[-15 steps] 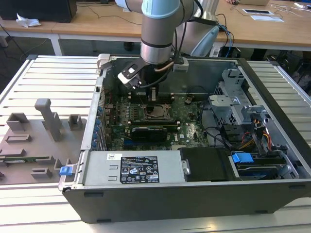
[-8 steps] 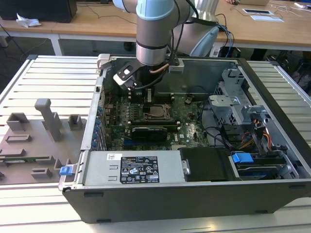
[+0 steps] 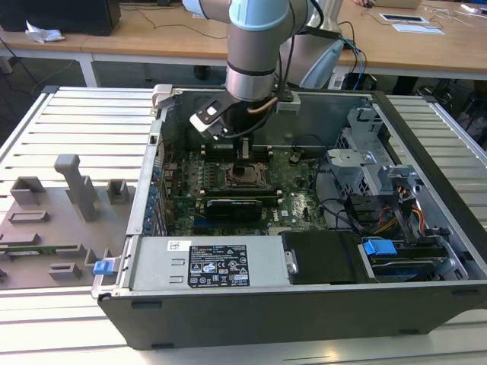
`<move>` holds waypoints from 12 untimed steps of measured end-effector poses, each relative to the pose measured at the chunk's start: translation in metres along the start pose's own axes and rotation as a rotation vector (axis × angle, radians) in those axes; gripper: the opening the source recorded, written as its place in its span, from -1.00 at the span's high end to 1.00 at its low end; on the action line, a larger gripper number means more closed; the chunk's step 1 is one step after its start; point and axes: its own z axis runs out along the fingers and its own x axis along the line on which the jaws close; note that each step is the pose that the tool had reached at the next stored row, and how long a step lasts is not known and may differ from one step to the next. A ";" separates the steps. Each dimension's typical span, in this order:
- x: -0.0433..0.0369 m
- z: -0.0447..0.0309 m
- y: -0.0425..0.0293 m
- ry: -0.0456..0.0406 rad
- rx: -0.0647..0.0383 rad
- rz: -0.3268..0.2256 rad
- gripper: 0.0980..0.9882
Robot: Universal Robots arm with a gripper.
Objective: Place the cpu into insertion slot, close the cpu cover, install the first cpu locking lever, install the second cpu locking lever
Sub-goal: 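Close the cpu cover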
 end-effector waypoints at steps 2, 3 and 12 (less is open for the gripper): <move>-0.0002 -0.0004 0.0080 0.0003 0.003 0.000 0.98; -0.0003 -0.0011 0.0099 0.0004 0.003 0.000 0.98; -0.0007 -0.0202 0.0101 0.0007 0.003 0.000 0.98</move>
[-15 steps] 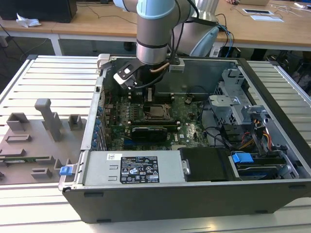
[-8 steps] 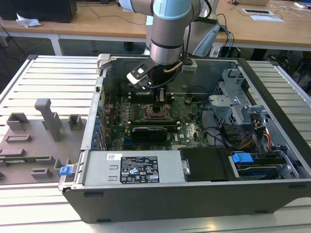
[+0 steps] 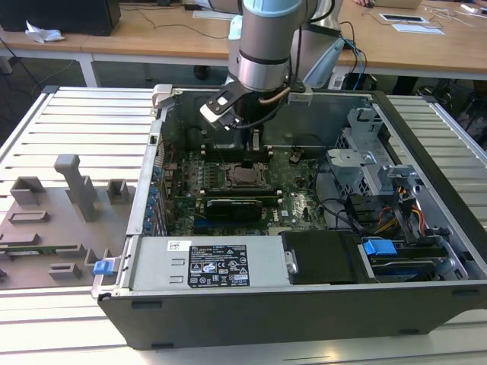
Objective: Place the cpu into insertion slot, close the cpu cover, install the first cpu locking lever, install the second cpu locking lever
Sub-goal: 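Close the cpu cover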
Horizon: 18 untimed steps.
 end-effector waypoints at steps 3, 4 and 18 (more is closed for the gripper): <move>-0.0003 -0.0114 -0.0005 0.0000 0.000 0.000 0.98; -0.0004 -0.0164 -0.0007 0.0001 0.000 0.000 0.98; -0.0014 -0.0552 -0.0022 0.0003 0.000 0.000 0.98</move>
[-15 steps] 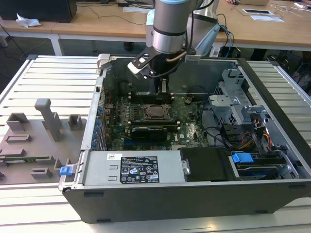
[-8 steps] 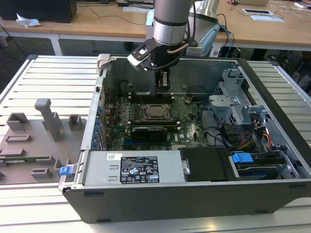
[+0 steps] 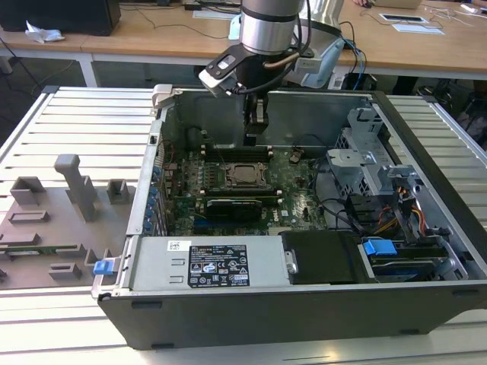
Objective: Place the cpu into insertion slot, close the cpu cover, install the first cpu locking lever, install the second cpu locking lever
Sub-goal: 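Close the cpu cover, then install the first cpu locking lever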
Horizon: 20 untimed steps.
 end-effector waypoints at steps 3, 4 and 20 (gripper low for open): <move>0.0000 -0.0002 0.0000 -0.0002 0.000 0.000 0.98; 0.0000 -0.0003 0.0000 -0.0003 0.000 0.000 0.98; -0.0001 -0.0005 -0.0001 -0.0116 -0.007 -0.283 0.98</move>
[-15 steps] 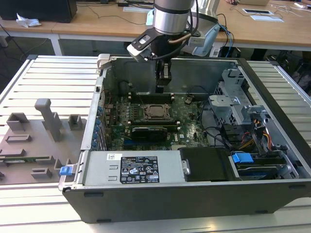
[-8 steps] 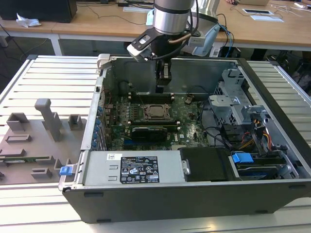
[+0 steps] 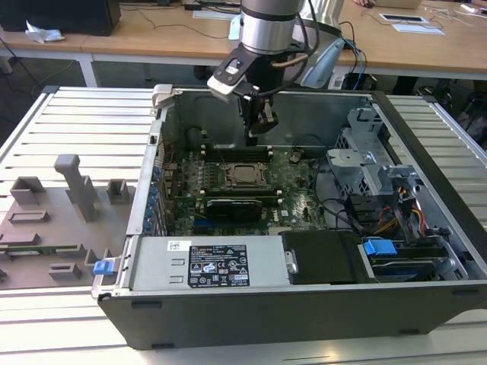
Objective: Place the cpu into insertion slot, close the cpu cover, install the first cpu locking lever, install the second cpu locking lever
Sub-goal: 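Install the first cpu locking lever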
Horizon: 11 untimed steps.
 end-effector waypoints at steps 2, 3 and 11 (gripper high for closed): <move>0.0000 0.0000 0.0000 -0.0011 -0.001 -0.025 0.98; 0.0000 0.0000 0.0000 -0.0018 -0.001 -0.045 0.98; 0.0000 0.0000 0.0000 -0.0067 -0.004 -0.165 0.98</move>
